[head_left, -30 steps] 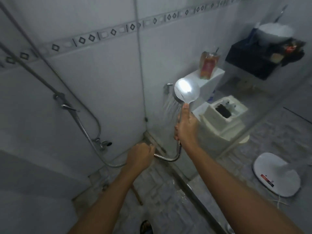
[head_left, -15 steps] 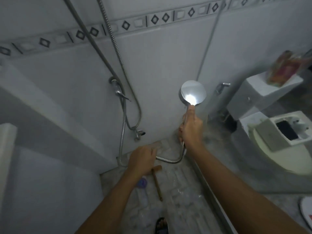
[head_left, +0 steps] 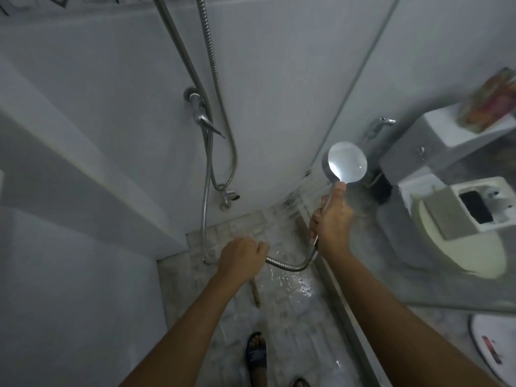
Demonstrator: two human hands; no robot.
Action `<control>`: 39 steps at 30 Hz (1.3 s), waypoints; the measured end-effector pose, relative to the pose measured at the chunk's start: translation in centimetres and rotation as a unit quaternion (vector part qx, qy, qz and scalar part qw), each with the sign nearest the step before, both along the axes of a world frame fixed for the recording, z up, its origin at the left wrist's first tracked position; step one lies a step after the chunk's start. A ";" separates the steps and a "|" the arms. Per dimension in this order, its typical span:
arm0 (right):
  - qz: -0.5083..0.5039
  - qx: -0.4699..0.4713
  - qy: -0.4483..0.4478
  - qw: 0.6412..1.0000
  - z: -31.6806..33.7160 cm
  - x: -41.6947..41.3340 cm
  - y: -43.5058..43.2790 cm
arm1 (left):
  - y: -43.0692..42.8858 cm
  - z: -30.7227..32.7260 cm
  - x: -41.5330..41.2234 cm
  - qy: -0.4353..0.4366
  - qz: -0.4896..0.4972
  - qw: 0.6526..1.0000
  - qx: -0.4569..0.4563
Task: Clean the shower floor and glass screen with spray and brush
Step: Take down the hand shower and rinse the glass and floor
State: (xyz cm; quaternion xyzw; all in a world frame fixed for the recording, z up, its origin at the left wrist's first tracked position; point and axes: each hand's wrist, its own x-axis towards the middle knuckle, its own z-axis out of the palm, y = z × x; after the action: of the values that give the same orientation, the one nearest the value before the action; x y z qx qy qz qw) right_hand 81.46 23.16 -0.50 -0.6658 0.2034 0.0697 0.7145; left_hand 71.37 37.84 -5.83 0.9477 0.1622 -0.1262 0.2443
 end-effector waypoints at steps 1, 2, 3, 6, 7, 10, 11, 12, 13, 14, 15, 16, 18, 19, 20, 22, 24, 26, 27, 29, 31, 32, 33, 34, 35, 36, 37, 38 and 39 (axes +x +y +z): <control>-0.009 0.005 0.020 1.000 -0.6 -0.5 -0.9 | -0.6 -0.5 -0.4 -0.002 -0.008 1.000 -0.001; -0.018 0.017 0.041 0.999 -1.1 -1.1 -1.8 | -1.1 -0.8 -0.8 -0.003 -0.012 1.000 -0.005; -0.027 0.031 0.061 0.997 -1.5 -1.5 -2.3 | -1.3 -1.1 -1.3 -0.011 -0.016 1.000 -0.009; -0.055 0.056 0.099 0.992 -3.0 -3.8 -4.2 | -2.2 -2.1 -3.5 -0.037 -0.038 0.999 -0.006; -0.058 0.065 0.109 0.990 -3.4 -4.6 -4.5 | -2.3 -2.4 -4.3 -0.046 -0.042 0.998 -0.001; -0.047 0.099 0.154 0.982 -5.1 -7.6 -4.9 | -2.7 -3.5 -7.6 -0.059 -0.033 0.997 0.023; -0.041 0.107 0.170 0.979 -5.6 -8.6 -4.8 | -2.8 -3.8 -8.8 -0.056 -0.032 0.997 0.034; -0.031 0.111 0.183 0.976 -6.1 -9.4 -4.7 | -2.9 -4.2 -10.1 -0.045 -0.031 0.997 0.046; -0.019 0.116 0.192 0.974 -6.6 -10.4 -4.6 | -2.9 -4.5 -11.3 -0.036 -0.030 0.997 0.064; -0.008 0.122 0.199 0.972 -7.1 -11.3 -4.4 | -2.9 -4.7 -12.5 -0.028 -0.027 0.996 0.078; 0.003 0.127 0.208 0.970 -7.7 -12.4 -4.2 | -2.8 -4.9 -13.9 -0.025 -0.020 0.996 0.088; 0.017 0.130 0.218 0.967 -8.3 -13.5 -4.1 | -2.7 -4.9 -15.3 -0.019 -0.015 0.995 0.101; 0.048 0.139 0.234 0.961 -9.5 -16.0 -3.8 | -3.0 -5.2 -18.2 -0.011 -0.021 0.990 0.136; 0.062 0.141 0.240 0.959 -10.0 -17.1 -3.7 | -2.9 -5.5 -19.5 -0.014 -0.031 0.988 0.150; 0.076 0.144 0.244 0.956 -10.4 -18.1 -3.5 | -2.9 -5.6 -20.7 -0.015 -0.039 0.986 0.161; 0.088 0.152 0.263 0.949 -11.2 -20.1 -3.2 | -2.8 -5.9 -22.9 -0.029 -0.052 0.981 0.186; 0.090 0.166 0.285 0.940 -12.0 -22.0 -2.9 | -2.4 -6.1 -24.6 -0.037 -0.060 0.976 0.205; 0.088 0.179 0.298 0.934 -12.8 -23.2 -2.5 | -1.9 -6.2 -25.4 -0.040 -0.075 0.972 0.219; 0.084 0.182 0.306 0.931 -13.3 -23.9 -2.4 | -1.6 -6.4 -25.7 -0.039 -0.087 0.971 0.221; 0.073 0.188 0.320 0.926 -14.2 -24.7 -2.2 | -1.1 -6.9 -25.9 -0.045 -0.108 0.968 0.220; 0.060 0.185 0.325 0.926 -14.8 -25.2 -2.3 | -0.8 -7.2 -25.8 -0.049 -0.121 0.966 0.224; 0.053 0.177 0.324 0.928 -15.0 -25.2 -2.4 | -0.9 -7.3 -25.7 -0.049 -0.123 0.966 0.224; 0.045 0.169 0.322 0.930 -15.2 -25.2 -2.5 | -1.0 -7.6 -25.6 -0.054 -0.128 0.965 0.222; 0.035 0.159 0.320 0.933 -15.4 -25.1 -2.7 | -1.3 -7.8 -25.5 -0.060 -0.135 0.964 0.219; 0.025 0.147 0.315 0.937 -15.4 -25.0 -2.9 | -1.5 -8.2 -25.4 -0.066 -0.142 0.963 0.220; 0.016 0.133 0.307 0.942 -15.5 -24.9 -3.1 | -1.8 -8.3 -25.3 -0.068 -0.143 0.962 0.222; 0.005 0.116 0.292 0.949 -15.6 -24.9 -3.5 | -2.1 -8.7 -25.2 -0.068 -0.145 0.962 0.223; -0.007 0.099 0.273 0.957 -15.6 -24.9 -3.8 | -2.3 -8.9 -25.0 -0.066 -0.146 0.962 0.223; -0.020 0.085 0.252 0.964 -15.6 -24.9 -4.1 | -2.5 -9.1 -24.8 -0.065 -0.148 0.961 0.223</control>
State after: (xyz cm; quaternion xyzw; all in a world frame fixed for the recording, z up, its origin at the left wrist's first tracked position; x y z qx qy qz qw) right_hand 56.58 19.02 -16.06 -0.5597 0.3833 0.2379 0.6952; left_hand 46.60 35.30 -14.94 0.9977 0.0283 -0.0596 0.0159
